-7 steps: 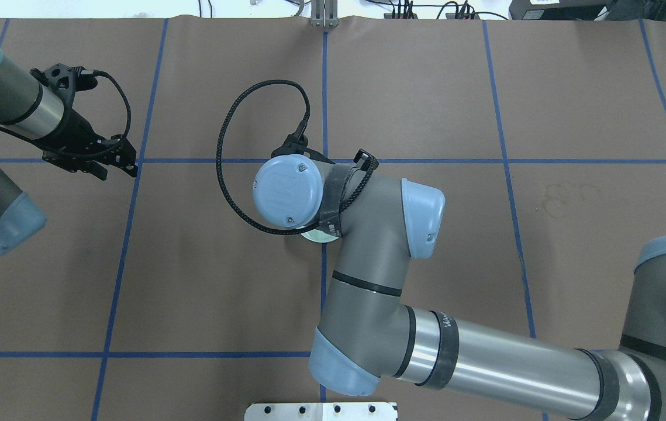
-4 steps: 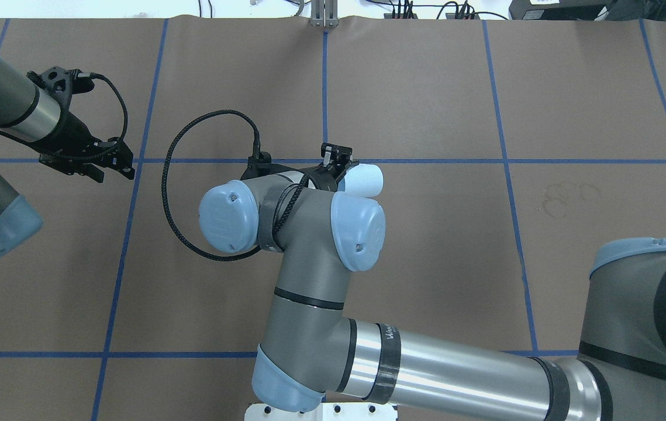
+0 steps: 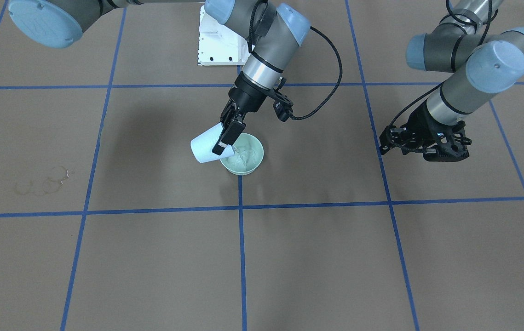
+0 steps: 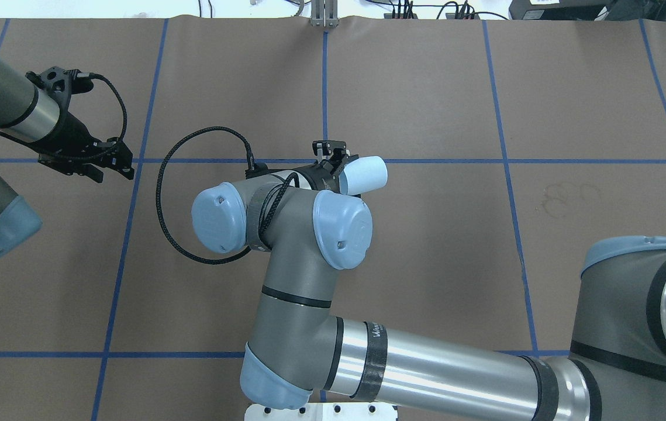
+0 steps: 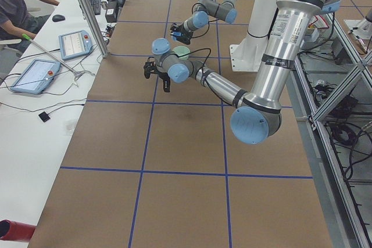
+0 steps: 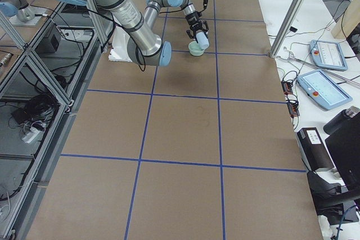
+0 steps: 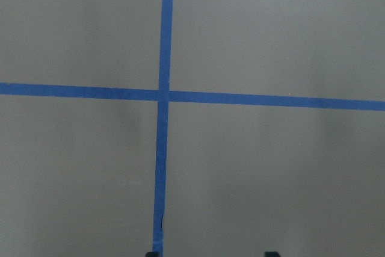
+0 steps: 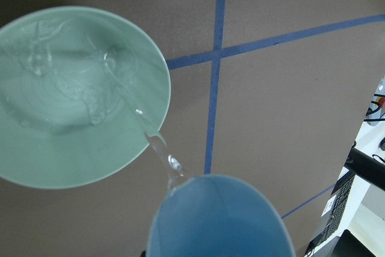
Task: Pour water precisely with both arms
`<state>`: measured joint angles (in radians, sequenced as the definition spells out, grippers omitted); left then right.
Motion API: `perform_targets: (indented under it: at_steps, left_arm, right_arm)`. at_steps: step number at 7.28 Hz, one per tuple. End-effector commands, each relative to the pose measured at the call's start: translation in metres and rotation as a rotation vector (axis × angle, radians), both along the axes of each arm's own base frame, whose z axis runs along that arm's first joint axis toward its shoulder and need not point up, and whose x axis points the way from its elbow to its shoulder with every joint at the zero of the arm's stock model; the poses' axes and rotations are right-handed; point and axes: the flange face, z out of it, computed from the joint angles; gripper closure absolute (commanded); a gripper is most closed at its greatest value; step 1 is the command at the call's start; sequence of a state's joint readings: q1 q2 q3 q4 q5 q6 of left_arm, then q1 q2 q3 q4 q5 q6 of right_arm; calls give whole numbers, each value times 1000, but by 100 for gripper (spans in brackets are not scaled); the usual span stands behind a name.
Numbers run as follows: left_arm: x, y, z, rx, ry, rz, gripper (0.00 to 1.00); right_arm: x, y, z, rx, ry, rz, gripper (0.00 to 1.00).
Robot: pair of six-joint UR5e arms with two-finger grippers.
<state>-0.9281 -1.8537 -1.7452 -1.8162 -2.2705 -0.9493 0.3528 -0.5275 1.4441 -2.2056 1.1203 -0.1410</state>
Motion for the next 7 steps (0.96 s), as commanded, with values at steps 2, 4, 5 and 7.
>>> perform_targets:
  at_steps: [2, 4, 5, 7]
  left_arm:
    - [0, 0, 1, 1, -4, -3, 34]
    - [0, -1, 2, 0, -6, -4, 34]
    - [0, -1, 3, -1, -7, -4, 34]
    - [0, -1, 3, -2, -8, -4, 34]
  right_arm:
    - [-1, -5, 6, 44, 140, -118, 100]
    - [1, -6, 6, 68, 219, -178, 100]
    - [-7, -5, 7, 82, 263, -211, 100]
    - [-13, -4, 0, 99, 261, -203, 100]
